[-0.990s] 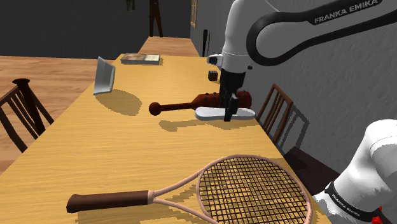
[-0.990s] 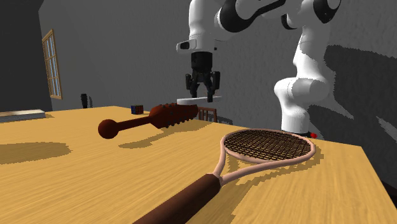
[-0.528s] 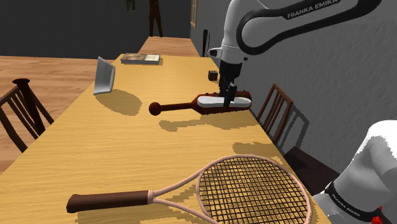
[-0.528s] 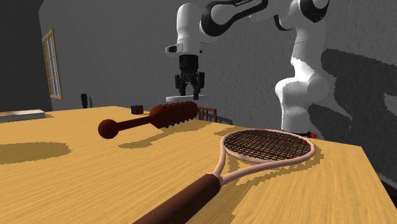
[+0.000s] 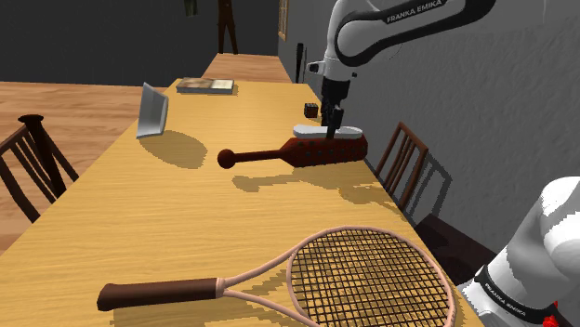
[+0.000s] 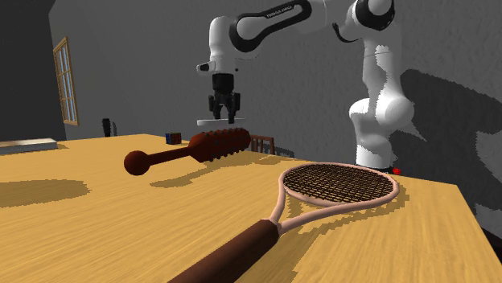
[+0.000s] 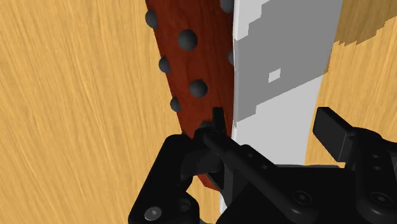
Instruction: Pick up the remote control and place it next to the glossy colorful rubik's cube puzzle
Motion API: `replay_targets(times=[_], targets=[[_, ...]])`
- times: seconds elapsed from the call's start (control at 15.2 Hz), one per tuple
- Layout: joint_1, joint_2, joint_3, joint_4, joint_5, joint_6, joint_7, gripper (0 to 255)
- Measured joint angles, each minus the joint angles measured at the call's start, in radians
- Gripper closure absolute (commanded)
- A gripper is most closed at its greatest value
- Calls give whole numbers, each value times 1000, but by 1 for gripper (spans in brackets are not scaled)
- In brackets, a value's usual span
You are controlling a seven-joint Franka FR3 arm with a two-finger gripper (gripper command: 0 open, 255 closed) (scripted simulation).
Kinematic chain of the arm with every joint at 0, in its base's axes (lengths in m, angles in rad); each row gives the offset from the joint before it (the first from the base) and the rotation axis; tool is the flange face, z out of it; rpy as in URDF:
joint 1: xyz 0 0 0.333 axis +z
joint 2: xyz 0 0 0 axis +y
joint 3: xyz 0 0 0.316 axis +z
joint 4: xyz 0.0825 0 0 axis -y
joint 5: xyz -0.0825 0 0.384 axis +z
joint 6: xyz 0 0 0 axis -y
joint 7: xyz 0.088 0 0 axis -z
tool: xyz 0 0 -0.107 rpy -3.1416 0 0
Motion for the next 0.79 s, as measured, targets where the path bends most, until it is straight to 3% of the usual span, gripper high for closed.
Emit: replay_targets(times=[0.46,0.79], targets=[[-68,172,-56,227,15,-59,-127,255],[-128,332,-84,447,38,-122,-213,255]])
